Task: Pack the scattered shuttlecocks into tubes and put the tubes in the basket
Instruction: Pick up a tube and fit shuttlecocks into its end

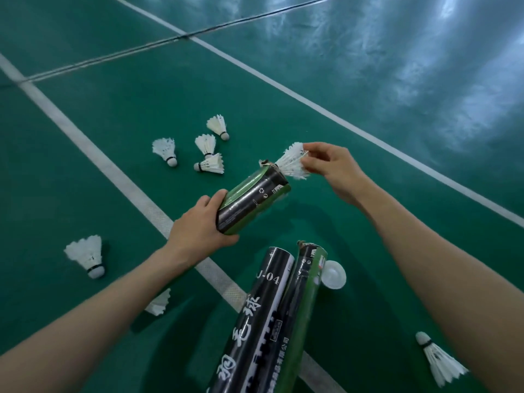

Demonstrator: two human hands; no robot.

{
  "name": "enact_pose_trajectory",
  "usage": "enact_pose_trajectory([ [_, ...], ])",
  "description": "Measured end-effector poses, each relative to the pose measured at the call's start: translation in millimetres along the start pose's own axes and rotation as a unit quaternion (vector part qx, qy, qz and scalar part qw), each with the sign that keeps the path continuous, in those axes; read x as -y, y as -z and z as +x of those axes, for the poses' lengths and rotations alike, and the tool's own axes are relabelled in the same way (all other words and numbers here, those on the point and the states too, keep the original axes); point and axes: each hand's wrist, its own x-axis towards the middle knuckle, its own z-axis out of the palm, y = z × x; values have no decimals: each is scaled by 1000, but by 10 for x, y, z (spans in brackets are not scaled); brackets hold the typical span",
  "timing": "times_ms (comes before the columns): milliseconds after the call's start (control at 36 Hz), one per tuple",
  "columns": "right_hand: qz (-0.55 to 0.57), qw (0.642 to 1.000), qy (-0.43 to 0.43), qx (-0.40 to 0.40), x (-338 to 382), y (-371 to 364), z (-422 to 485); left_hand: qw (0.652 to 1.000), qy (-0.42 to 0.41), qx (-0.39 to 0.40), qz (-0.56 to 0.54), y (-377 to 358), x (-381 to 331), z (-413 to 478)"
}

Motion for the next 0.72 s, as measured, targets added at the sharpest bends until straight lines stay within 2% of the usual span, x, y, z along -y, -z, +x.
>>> enact_pose_trajectory([
  [139, -21, 992, -46, 112, 86, -262, -58, 1000, -6, -6, -28, 75, 102, -72],
  [250, -11, 993, -68, 95, 154, -446, -105, 999, -26, -11, -20, 108, 134, -94],
  [417, 11, 973, -103, 206, 215, -490, -167, 999, -26, -28, -14, 110, 187, -112],
  [528, 58, 961, -136, 235, 198, -396, -139, 999, -32, -39, -18, 36, 140, -150],
  [611, 50, 952, -158, 259, 99, -322, -121, 998, -38, -36, -17, -42, 105, -157],
  [722, 31, 952, -170, 253, -39, -269, -186, 999, -42, -21, -11, -155, 70, -146],
])
